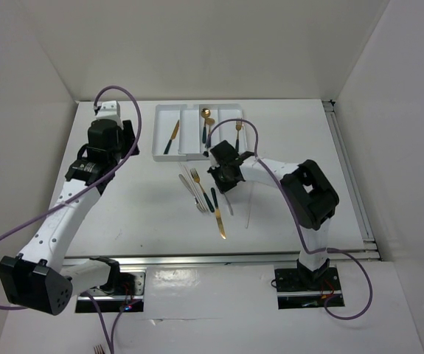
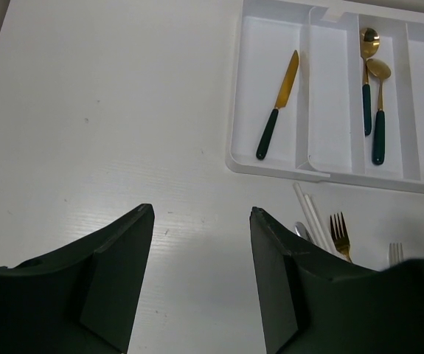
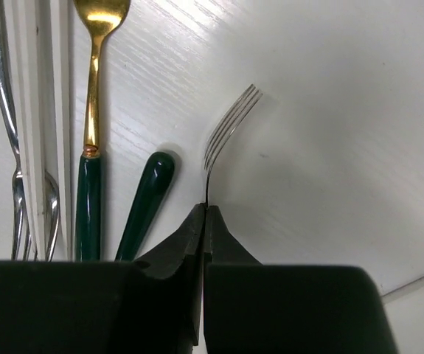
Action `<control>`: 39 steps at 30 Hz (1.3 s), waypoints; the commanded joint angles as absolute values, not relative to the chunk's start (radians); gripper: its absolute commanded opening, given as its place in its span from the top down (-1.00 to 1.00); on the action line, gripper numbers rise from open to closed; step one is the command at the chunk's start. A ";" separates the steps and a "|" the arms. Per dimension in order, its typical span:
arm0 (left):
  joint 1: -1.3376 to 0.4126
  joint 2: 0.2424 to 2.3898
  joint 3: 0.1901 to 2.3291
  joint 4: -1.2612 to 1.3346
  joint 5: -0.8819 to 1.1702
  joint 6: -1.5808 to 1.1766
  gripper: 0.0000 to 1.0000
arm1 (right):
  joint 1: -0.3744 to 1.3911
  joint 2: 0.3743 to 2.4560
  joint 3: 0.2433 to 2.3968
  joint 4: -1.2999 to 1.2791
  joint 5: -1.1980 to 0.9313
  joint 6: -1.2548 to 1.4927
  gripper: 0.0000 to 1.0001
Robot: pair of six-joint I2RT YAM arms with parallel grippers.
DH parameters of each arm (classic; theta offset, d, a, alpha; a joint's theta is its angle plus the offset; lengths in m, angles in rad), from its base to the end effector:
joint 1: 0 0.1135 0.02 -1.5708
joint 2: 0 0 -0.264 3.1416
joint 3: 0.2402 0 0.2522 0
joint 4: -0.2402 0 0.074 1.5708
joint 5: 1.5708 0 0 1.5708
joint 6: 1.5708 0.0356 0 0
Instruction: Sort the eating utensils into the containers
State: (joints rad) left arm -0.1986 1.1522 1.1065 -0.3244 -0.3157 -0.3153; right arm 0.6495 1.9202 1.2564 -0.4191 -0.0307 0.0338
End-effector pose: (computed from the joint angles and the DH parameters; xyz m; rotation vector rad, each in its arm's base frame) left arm 0.2577 -0.0406 0.3644 -0.3193 1.8953 -0.0383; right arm 0.3112 0.2377 0.1611 -0.8218 2.5508 0.2622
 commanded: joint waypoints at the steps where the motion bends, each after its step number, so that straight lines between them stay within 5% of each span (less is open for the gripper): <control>1: -0.193 1.154 1.085 -0.279 -0.285 -0.308 -0.36 | 0.658 1.837 1.227 -0.396 -0.035 -0.024 1.00; 12: -0.202 1.106 1.020 -0.207 -0.226 -0.331 -0.39 | 0.609 1.454 1.149 -0.138 -0.215 -0.222 1.00; 25: -0.202 1.144 1.085 -0.195 -0.239 -0.287 -0.59 | 0.246 2.127 1.905 -0.322 -0.357 0.173 1.00; 39: -0.190 1.154 1.094 -0.249 -0.261 -0.296 -0.61 | 0.181 2.419 2.123 -0.288 -0.503 0.187 1.00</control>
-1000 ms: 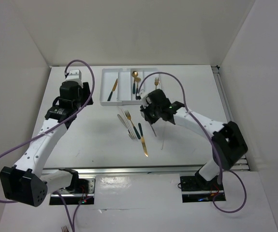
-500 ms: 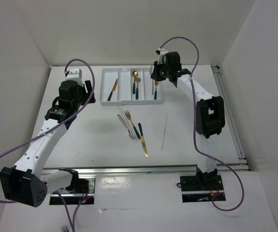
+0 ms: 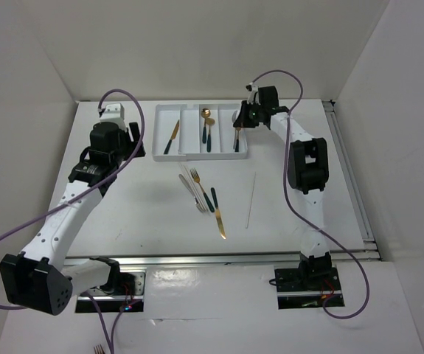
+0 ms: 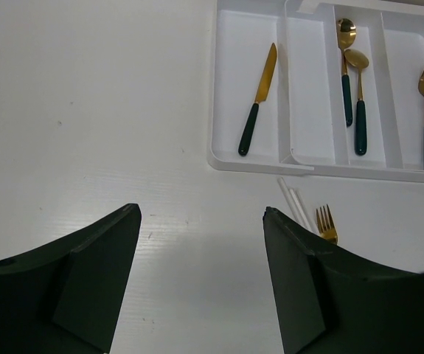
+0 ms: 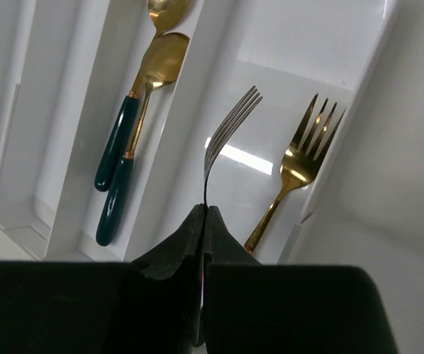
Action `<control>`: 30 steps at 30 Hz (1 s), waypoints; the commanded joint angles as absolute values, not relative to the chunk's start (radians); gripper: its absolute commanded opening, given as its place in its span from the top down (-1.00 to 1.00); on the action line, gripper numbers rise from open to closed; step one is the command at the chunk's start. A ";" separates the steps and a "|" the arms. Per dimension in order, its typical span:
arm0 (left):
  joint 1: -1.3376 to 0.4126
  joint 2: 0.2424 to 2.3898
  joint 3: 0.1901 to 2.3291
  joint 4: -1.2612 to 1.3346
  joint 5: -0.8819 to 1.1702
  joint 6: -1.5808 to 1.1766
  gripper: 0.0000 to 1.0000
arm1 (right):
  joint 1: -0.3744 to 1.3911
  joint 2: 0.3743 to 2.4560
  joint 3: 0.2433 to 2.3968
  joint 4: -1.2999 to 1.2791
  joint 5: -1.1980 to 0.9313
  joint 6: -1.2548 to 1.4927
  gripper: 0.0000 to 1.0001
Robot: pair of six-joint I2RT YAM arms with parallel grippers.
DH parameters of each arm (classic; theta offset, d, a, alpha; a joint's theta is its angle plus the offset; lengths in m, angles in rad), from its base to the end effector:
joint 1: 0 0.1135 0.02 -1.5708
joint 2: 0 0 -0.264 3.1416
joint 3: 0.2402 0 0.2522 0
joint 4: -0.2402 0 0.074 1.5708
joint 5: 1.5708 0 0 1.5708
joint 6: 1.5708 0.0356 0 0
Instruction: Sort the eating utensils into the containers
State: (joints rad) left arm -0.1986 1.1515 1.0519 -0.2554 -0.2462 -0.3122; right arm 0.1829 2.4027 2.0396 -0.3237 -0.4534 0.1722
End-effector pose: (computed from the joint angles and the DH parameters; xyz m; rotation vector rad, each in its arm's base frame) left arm 0.2605 -0.0436 0.3523 -0.2724 1.8966 -0.1070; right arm 0.5355 0.1149 0.1932 -0.2582 2.2537 0.7005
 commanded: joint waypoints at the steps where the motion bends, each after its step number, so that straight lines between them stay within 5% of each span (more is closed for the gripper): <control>1: -0.190 1.163 1.094 -0.249 -0.261 -0.296 -0.61 | 0.181 2.437 2.135 -0.288 -0.503 0.177 0.94; 3: -0.179 1.163 1.104 -0.258 -0.261 -0.296 -0.61 | 0.181 2.448 2.145 -0.299 -0.493 0.163 0.47; 4: -0.179 1.172 1.114 -0.258 -0.261 -0.296 -0.61 | 0.181 2.448 2.145 -0.308 -0.480 0.163 0.46; 5: -0.179 1.172 1.114 -0.258 -0.261 -0.296 -0.61 | 0.181 2.448 2.145 -0.308 -0.471 0.150 0.05; 6: -0.179 1.172 1.114 -0.258 -0.261 -0.296 -0.61 | 0.190 2.439 2.120 -0.308 -0.460 0.137 -0.06; 11: -0.179 1.172 1.103 -0.258 -0.241 -0.296 -0.61 | 0.190 2.315 1.964 -0.270 -0.474 0.092 -0.01; 21: -0.209 1.086 0.992 -0.249 -0.241 -0.324 -0.61 | 0.403 1.671 1.311 -0.356 -0.572 -0.141 0.22; 30: -0.218 1.065 0.973 -0.249 -0.262 -0.296 -0.64 | 0.621 1.542 1.081 -0.383 -0.451 -0.130 0.24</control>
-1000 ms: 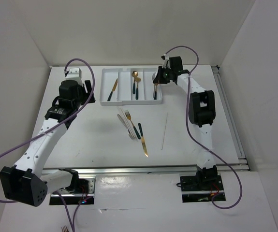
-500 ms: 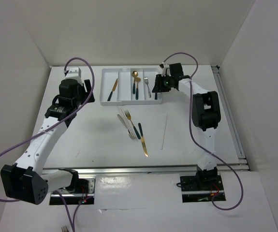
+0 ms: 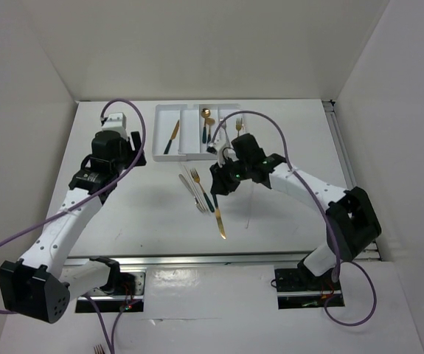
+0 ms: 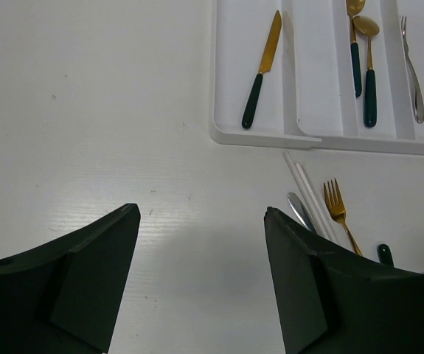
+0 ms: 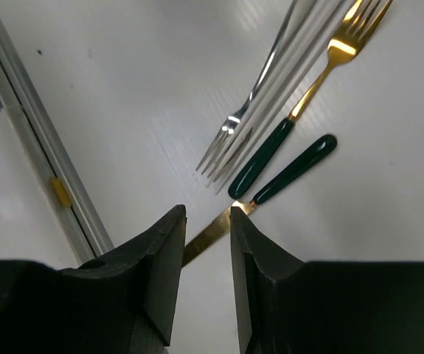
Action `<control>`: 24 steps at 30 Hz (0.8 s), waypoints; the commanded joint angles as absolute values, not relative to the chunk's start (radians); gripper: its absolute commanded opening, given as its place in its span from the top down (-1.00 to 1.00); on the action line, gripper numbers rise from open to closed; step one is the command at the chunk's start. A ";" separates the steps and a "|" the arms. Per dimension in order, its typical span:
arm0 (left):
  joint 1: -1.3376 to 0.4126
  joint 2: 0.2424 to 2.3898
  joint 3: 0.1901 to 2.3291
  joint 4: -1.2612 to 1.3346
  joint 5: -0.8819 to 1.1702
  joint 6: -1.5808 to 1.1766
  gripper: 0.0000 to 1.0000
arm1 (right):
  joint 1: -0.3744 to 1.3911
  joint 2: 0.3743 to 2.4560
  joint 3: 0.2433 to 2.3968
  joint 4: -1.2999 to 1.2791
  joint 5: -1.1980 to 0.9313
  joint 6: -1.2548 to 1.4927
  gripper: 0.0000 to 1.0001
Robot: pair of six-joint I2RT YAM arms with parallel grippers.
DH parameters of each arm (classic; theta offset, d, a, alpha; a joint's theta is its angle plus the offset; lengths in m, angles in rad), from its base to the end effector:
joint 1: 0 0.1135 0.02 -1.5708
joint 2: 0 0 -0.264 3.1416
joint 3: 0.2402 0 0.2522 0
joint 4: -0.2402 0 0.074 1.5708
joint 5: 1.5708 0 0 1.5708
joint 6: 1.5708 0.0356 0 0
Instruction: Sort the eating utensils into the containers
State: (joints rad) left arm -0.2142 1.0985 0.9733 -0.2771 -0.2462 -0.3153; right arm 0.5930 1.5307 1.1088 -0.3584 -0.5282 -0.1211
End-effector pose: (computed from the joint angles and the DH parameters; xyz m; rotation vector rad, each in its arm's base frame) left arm 0.2464 -0.0447 0.3350 -0.2585 1.9446 -0.1048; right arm 0.2652 0.2004 0.2580 -1.0738 2.1171 0.8503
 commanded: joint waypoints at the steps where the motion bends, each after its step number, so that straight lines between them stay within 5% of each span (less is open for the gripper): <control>1: -0.218 1.065 0.973 -0.249 -0.262 -0.296 -0.64 | 0.644 1.574 1.081 -0.368 -0.430 -0.130 0.24; 24: -0.218 1.037 0.963 -0.230 -0.290 -0.268 -0.64 | 0.699 1.905 1.275 -0.293 -0.249 -0.067 0.36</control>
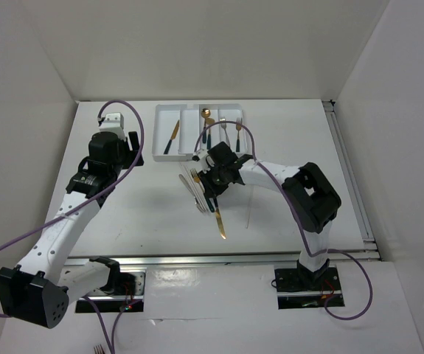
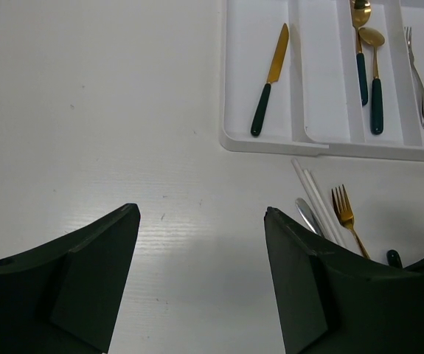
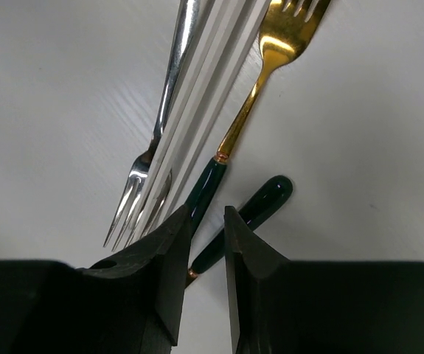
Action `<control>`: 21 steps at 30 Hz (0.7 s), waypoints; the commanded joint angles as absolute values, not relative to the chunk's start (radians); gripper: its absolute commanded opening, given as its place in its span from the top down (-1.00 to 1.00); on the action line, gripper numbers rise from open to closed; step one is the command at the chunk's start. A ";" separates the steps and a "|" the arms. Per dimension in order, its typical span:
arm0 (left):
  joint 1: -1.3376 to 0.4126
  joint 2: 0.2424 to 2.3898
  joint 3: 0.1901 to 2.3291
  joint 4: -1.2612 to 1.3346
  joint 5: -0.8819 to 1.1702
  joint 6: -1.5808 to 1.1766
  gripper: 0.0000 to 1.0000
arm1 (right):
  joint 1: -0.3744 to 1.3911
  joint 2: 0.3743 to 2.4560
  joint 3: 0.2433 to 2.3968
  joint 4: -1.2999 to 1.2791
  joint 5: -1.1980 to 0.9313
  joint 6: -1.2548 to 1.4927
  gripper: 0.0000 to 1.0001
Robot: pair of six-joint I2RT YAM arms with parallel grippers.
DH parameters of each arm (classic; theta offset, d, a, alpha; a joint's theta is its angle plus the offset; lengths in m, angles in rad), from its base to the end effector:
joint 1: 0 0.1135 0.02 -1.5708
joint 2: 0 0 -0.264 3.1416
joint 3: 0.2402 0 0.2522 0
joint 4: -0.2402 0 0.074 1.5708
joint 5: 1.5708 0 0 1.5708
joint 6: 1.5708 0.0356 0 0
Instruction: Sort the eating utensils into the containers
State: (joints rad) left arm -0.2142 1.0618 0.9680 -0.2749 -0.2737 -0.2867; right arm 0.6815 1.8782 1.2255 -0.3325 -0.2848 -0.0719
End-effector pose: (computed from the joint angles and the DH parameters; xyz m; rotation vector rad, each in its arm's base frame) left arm 0.2384 -0.0420 0.3418 -0.2504 1.9094 -0.0700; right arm 0.2971 0.2539 0.1739 -1.0629 2.3810 0.5919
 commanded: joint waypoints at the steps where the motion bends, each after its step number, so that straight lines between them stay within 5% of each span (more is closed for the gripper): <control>1: -0.218 1.037 0.963 -0.230 -0.290 -0.268 -0.64 | 0.699 1.905 1.275 -0.293 -0.249 -0.077 0.36; 21: -0.209 1.068 0.963 -0.230 -0.310 -0.259 -0.66 | 0.781 2.026 1.327 -0.321 -0.091 -0.106 0.25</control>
State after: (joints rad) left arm -0.2127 1.0672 0.9661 -0.2619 -0.2916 -0.2829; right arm 0.7639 1.9923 1.3167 -0.3065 -0.1394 -0.0982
